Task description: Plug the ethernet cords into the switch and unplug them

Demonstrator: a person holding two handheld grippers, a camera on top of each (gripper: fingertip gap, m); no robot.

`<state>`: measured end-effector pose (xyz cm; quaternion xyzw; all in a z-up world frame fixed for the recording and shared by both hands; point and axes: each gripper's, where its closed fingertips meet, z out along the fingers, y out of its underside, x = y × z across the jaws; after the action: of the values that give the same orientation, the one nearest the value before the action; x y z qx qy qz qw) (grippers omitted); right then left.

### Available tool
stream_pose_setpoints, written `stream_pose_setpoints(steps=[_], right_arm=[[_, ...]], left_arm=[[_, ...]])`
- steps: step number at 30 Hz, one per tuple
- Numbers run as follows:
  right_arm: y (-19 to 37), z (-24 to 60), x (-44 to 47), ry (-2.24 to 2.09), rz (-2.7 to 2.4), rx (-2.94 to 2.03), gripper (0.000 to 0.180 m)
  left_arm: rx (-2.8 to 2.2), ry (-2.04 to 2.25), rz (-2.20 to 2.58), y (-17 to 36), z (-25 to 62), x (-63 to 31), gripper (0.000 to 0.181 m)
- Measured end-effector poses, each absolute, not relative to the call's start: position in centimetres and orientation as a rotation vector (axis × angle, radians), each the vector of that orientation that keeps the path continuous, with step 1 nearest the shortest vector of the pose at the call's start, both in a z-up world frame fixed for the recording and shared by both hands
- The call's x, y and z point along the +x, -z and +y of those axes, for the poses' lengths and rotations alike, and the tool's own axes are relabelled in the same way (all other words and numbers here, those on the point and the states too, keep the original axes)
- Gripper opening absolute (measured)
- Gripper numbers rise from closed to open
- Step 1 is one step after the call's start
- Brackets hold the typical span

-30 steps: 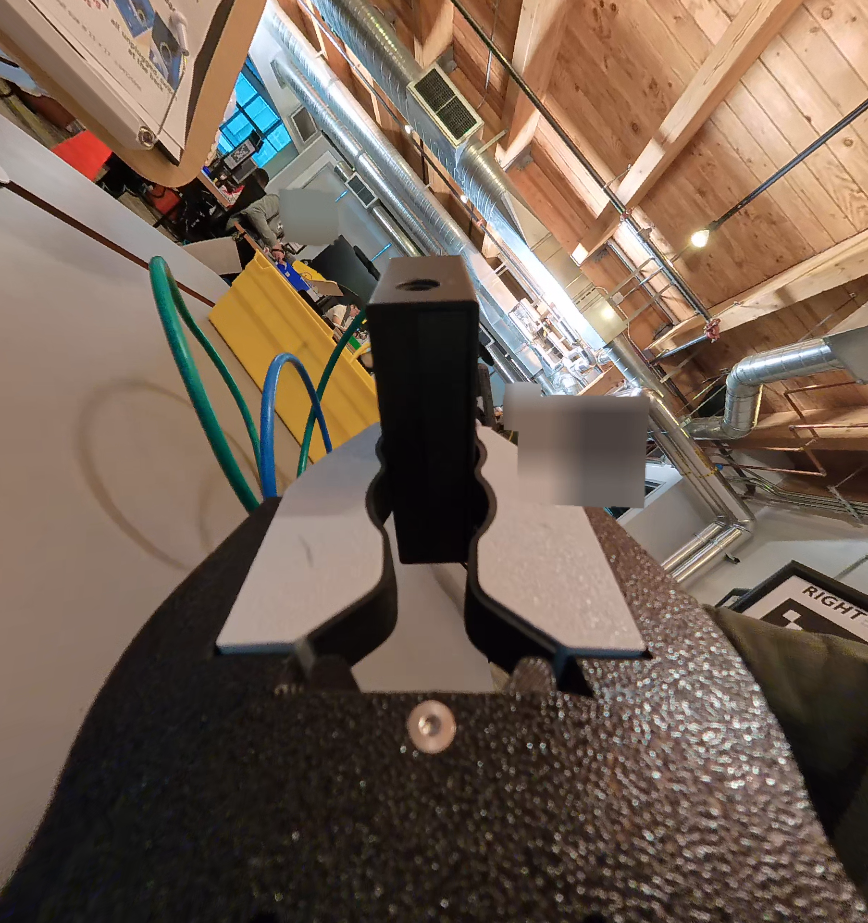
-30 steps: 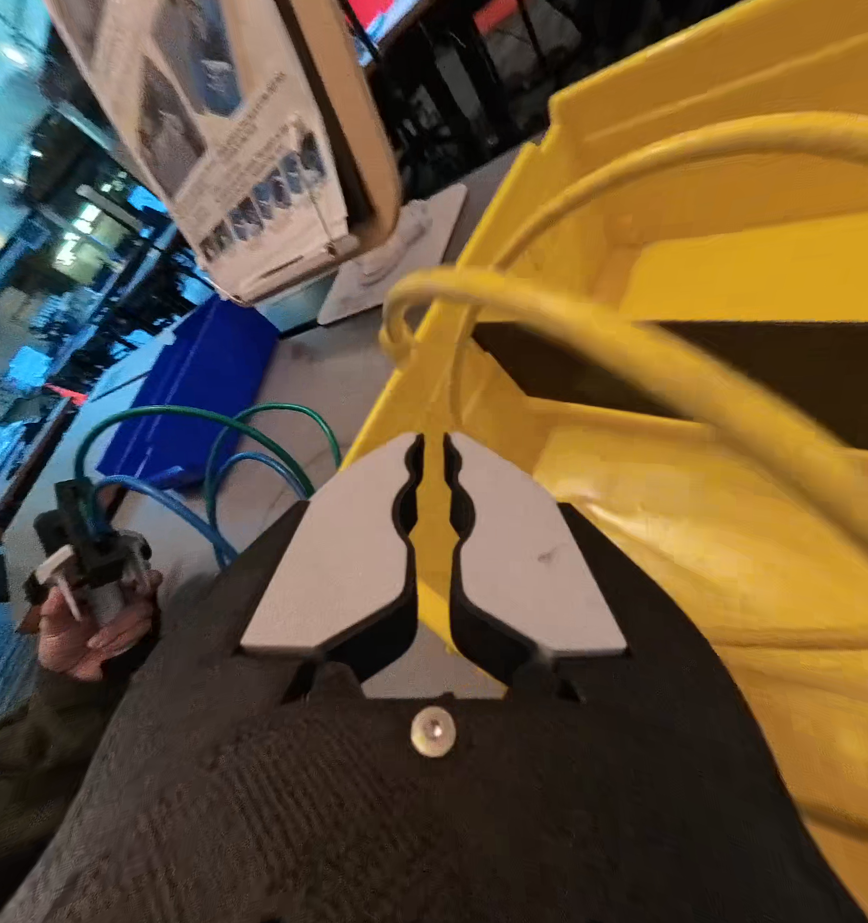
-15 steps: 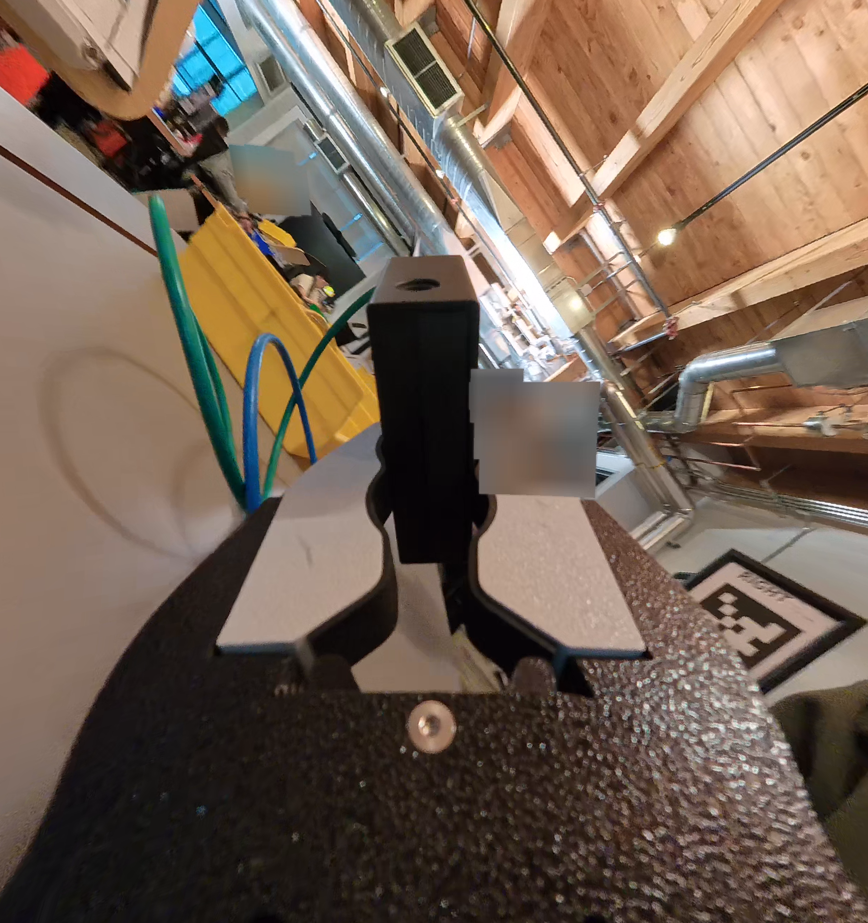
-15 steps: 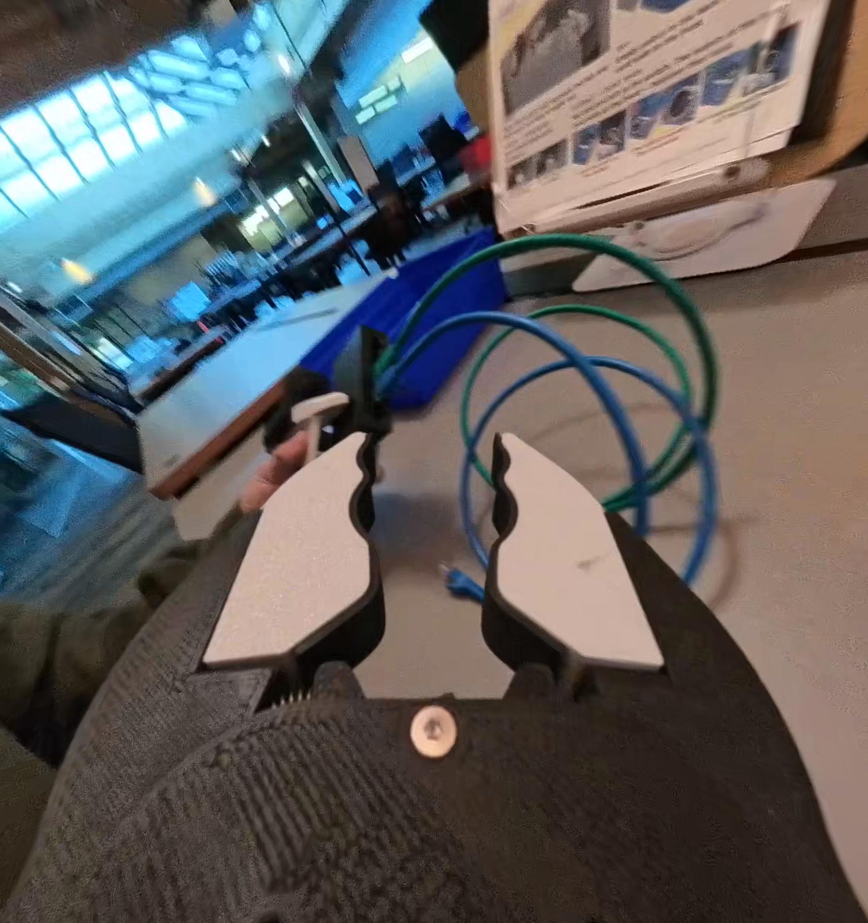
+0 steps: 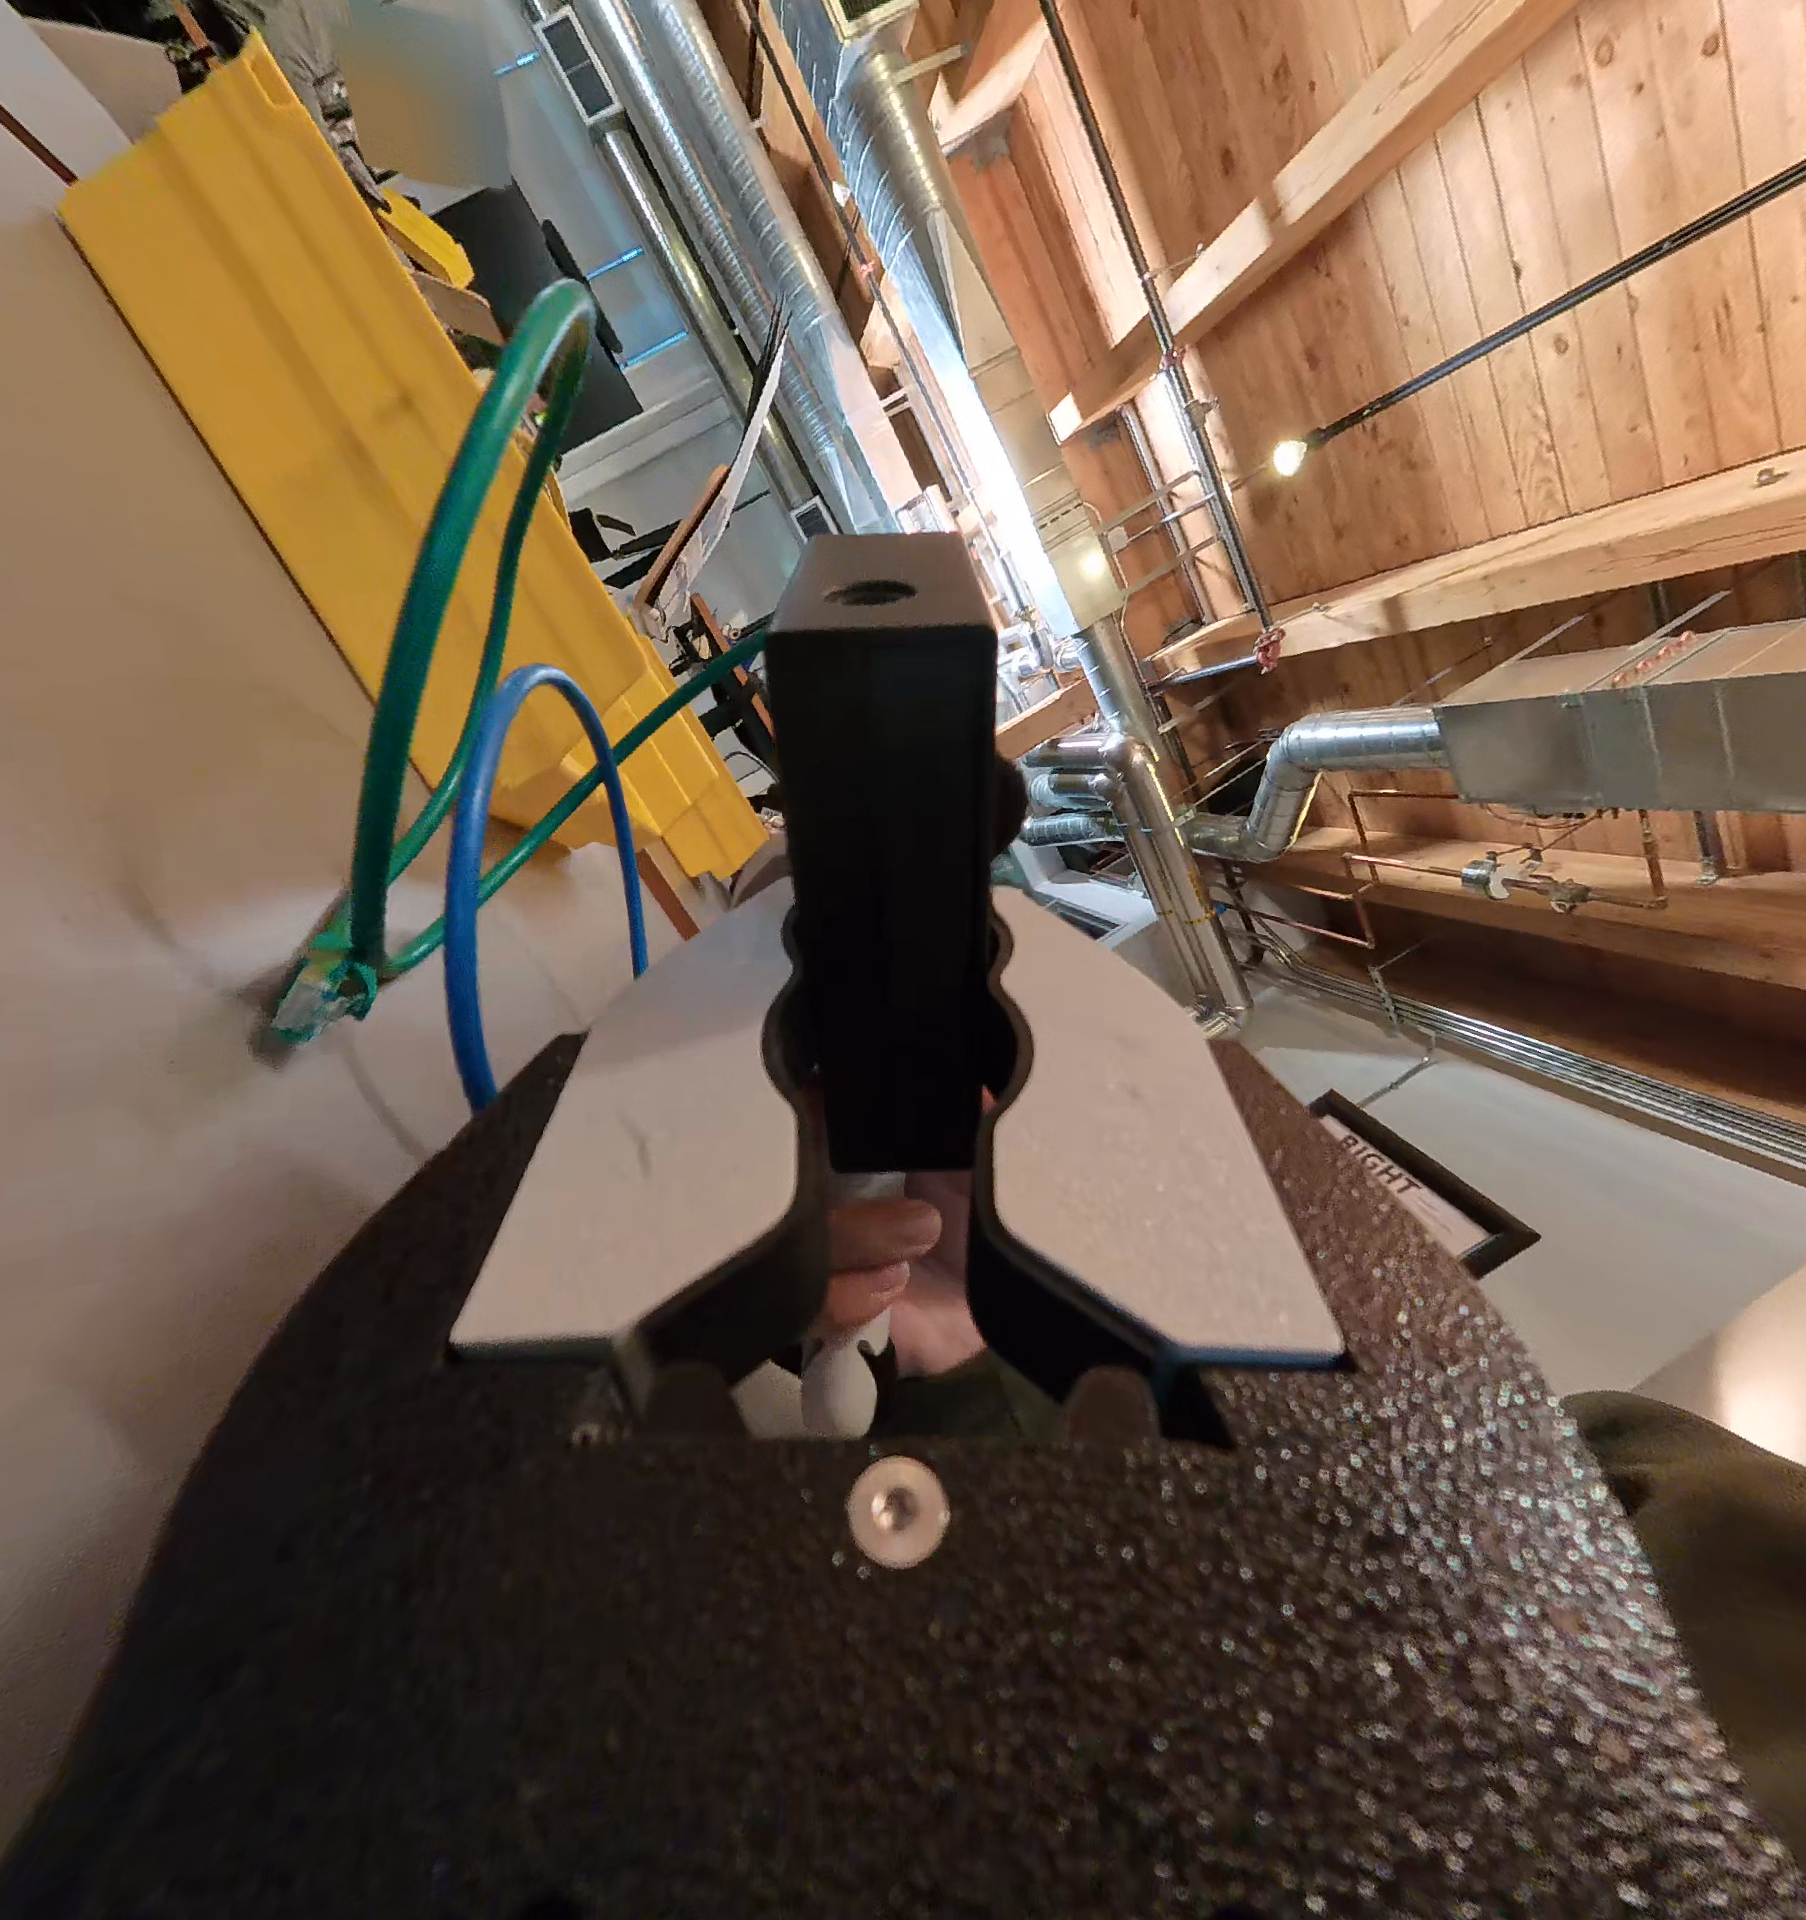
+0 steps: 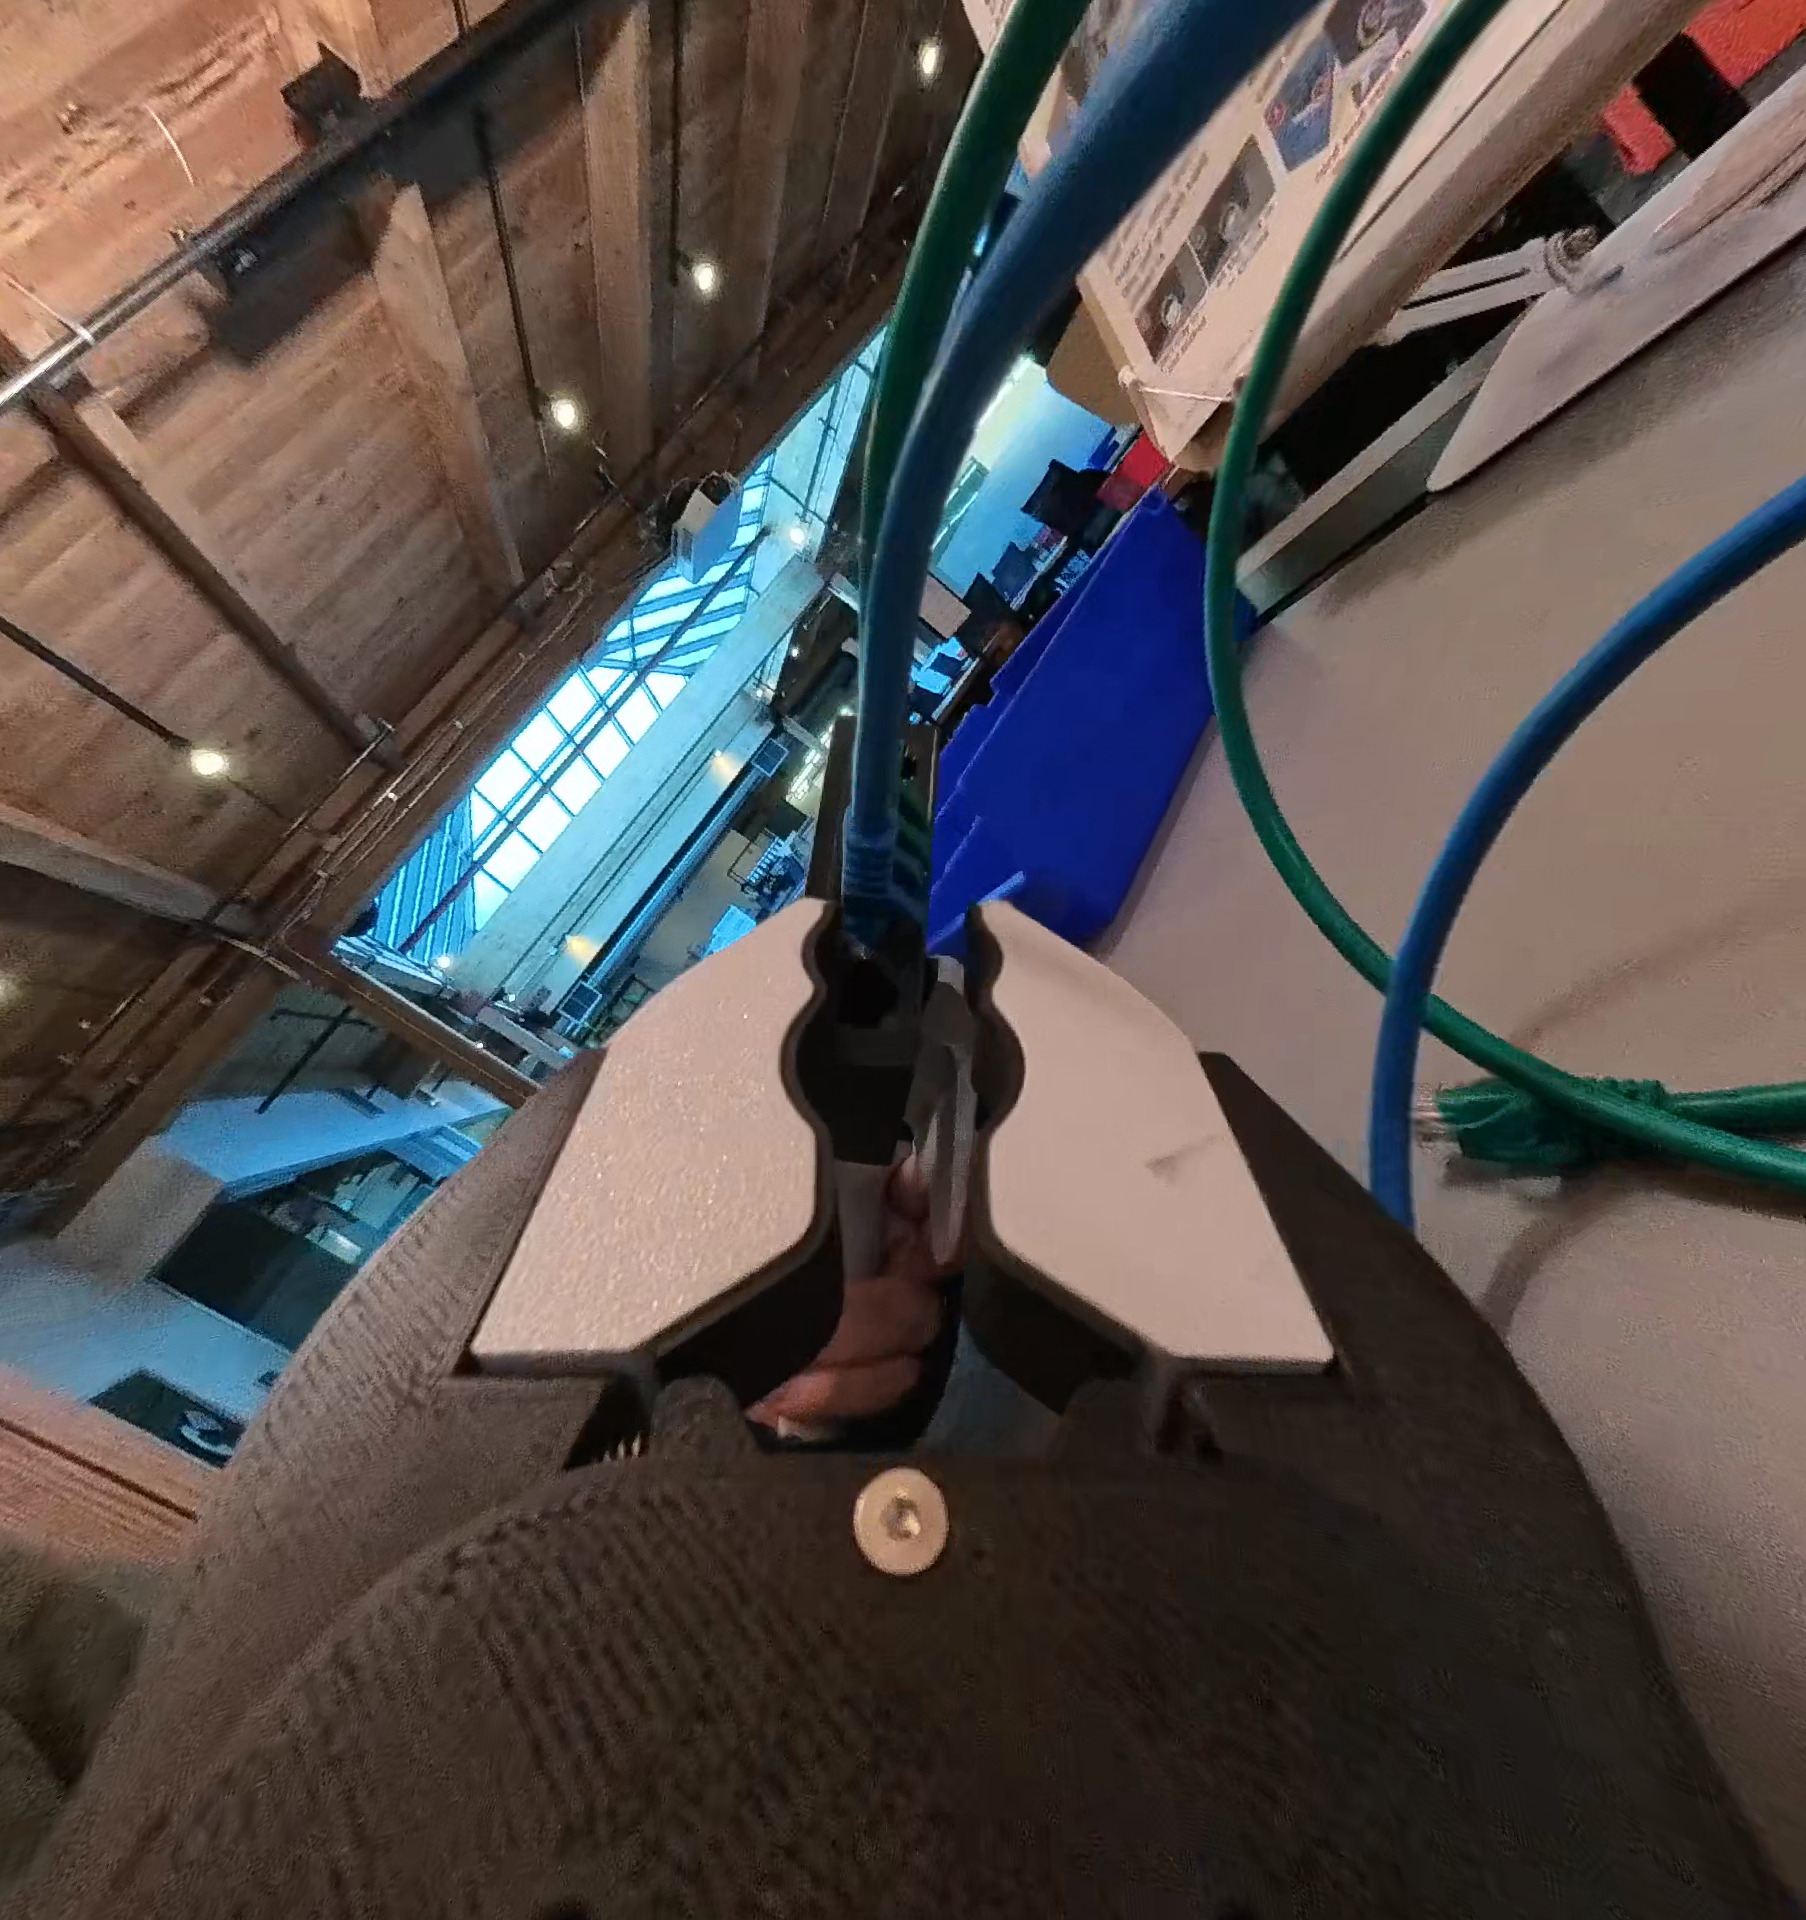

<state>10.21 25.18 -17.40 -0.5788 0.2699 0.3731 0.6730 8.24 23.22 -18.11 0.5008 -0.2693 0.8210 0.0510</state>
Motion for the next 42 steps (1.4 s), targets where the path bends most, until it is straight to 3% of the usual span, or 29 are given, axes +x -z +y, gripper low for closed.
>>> stream_pose_setpoints(steps=[7, 42], right_arm=[[17.2, 24.8, 9.8, -0.870, 0.614, -1.257, 0.014], [19.2, 23.9, 9.9, -0.826, 0.693, -1.135, 0.013]], left_arm=[[1.543, -2.517, -0.889, 18.1, 23.0, 8.3, 0.028], [1.687, -2.565, -0.882, 19.5, 23.4, 8.9, 0.027]])
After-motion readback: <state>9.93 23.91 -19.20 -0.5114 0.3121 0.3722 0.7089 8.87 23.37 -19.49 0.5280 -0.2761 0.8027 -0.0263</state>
